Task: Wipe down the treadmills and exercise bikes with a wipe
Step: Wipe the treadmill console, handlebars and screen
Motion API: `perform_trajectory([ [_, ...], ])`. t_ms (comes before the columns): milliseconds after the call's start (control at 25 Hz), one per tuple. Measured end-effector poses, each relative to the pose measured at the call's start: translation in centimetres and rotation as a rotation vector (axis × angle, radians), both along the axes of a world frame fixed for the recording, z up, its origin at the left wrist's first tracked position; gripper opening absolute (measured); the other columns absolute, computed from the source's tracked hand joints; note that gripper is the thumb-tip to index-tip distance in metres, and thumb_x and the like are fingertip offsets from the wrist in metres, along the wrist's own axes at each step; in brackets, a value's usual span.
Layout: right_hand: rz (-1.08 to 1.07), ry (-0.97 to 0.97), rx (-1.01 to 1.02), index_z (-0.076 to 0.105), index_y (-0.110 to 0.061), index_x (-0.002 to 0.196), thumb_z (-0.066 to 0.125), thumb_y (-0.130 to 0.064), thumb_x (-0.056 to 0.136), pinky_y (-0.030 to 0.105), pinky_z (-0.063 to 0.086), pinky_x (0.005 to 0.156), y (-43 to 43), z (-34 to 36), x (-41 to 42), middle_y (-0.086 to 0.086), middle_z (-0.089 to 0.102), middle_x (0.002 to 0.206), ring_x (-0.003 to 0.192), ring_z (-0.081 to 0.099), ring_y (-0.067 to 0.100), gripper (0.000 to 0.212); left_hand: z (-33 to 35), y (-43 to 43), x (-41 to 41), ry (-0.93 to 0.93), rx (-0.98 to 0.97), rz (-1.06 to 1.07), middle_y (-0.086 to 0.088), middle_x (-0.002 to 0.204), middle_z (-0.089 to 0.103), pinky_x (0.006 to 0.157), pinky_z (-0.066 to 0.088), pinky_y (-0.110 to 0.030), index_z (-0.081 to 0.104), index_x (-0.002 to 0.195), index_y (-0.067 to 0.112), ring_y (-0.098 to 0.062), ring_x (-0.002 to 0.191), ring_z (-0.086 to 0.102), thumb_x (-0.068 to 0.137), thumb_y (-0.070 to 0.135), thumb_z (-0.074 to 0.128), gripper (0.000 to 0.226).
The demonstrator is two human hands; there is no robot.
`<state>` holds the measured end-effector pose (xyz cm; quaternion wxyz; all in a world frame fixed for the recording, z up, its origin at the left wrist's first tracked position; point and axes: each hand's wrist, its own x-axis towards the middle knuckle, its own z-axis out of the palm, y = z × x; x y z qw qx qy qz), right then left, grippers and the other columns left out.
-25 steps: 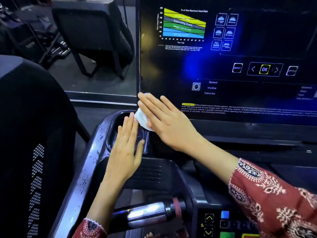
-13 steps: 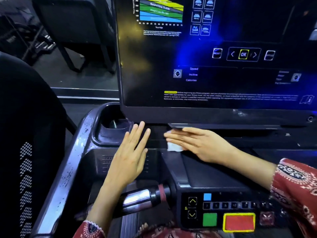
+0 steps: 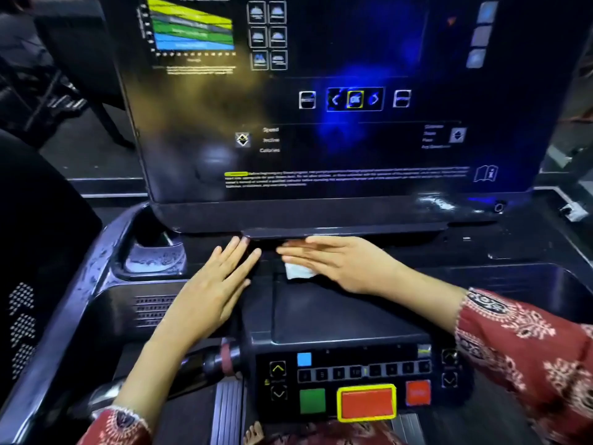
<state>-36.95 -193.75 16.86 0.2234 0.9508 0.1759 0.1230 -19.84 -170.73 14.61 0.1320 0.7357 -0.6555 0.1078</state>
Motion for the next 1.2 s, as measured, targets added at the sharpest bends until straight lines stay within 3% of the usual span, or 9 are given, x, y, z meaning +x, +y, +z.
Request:
perform_trajectory([
  [240,-0.124,0.015,0.028,0.039,-0.013,0.145,0.034,-0.001,0.087,0.028,0.016,0.118,-6.9,0.7,-9.0,-0.007,0.034,0.152,0.133,0.04,0.002,0.059,1.9,-1.7,-4.6,0.302,-0.033,0.11,-0.011,0.14,0.043,0.114,0.014,-0.017,0.051,0.135,0.006,-0.023,0.13,0.04,0.1,0.054,0.023,0.065],
  [360,-0.138,0.035,0.022,0.041,-0.013,0.144,0.036,-0.001,0.087,0.031,0.015,0.118,-10.0,1.2,-11.8,-0.007,0.037,0.151,0.128,0.048,0.005,0.058,3.0,-4.4,-7.4,0.241,0.038,0.022,-0.013,0.136,0.05,0.112,0.015,-0.015,0.059,0.127,0.003,-0.022,0.126,0.044,0.098,0.056,0.024,0.07],
  [480,-0.168,0.035,0.036,0.045,-0.011,0.142,0.035,-0.002,0.089,0.034,0.013,0.118,-12.1,1.2,-14.3,-0.005,0.037,0.15,0.123,0.054,0.011,0.055,3.5,-7.7,-10.2,0.17,0.139,-0.081,-0.006,0.141,0.045,0.112,0.02,-0.028,0.055,0.132,0.007,-0.02,0.131,0.038,0.096,0.06,0.017,0.075],
  [560,-0.158,0.006,0.06,0.047,-0.012,0.141,0.032,-0.005,0.093,0.032,0.011,0.118,-11.7,0.6,-14.0,-0.004,0.039,0.149,0.128,0.05,0.01,0.051,3.5,-9.9,-11.5,0.224,0.227,-0.112,0.004,0.148,0.028,0.115,0.008,-0.034,0.043,0.142,0.011,-0.014,0.138,0.021,0.088,0.071,0.006,0.088],
  [680,-0.102,-0.014,0.078,0.049,-0.014,0.139,0.032,-0.01,0.096,0.031,0.013,0.117,-10.1,-0.5,-12.2,-0.003,0.045,0.146,0.131,0.047,0.011,0.047,3.3,-12.6,-13.1,0.272,0.299,-0.138,0.01,0.149,0.011,0.11,-0.01,-0.017,0.027,0.149,0.017,-0.008,0.14,0.004,0.076,0.082,-0.006,0.103],
  [840,-0.183,-0.06,0.167,0.041,-0.014,0.143,0.031,-0.006,0.092,0.034,0.016,0.116,-12.0,-1.4,-15.3,-0.003,0.039,0.15,0.136,0.038,0.012,0.053,3.2,-13.8,-14.2,0.358,0.314,-0.143,0.014,0.152,0.012,0.107,-0.011,-0.005,0.018,0.147,0.028,0.0,0.141,-0.001,0.075,0.085,-0.001,0.094],
  [960,-0.384,-0.198,0.24,0.025,-0.014,0.149,0.035,0.001,0.083,0.032,0.01,0.117,-14.1,-3.2,-19.8,-0.001,0.025,0.154,0.142,0.025,0.015,0.068,3.1,-15.4,-15.5,0.344,0.303,-0.193,0.013,0.153,0.01,0.11,-0.01,-0.009,0.013,0.146,0.029,0.0,0.142,-0.001,0.08,0.08,0.002,0.083],
  [1080,-0.606,-0.38,0.405,0.01,-0.018,0.154,0.036,-0.005,0.092,0.03,0.005,0.119,-13.0,-5.4,-20.6,-0.002,0.006,0.16,0.148,0.005,0.013,0.069,2.4,-17.0,-16.5,0.252,0.29,-0.246,0.008,0.154,0.01,0.114,-0.009,-0.022,0.018,0.148,0.021,-0.009,0.143,0.002,0.085,0.074,0.0,0.084],
  [1200,-0.515,-0.31,0.424,0.024,-0.012,0.149,0.035,0.003,0.087,0.031,0.01,0.118,-12.5,-5.2,-20.2,0.001,0.02,0.158,0.147,0.012,0.015,0.065,1.7,-17.4,-16.3,0.179,0.252,-0.253,0.005,0.154,0.017,0.115,-0.004,-0.023,0.024,0.148,0.016,-0.014,0.143,0.011,0.093,0.066,0.007,0.076],
])
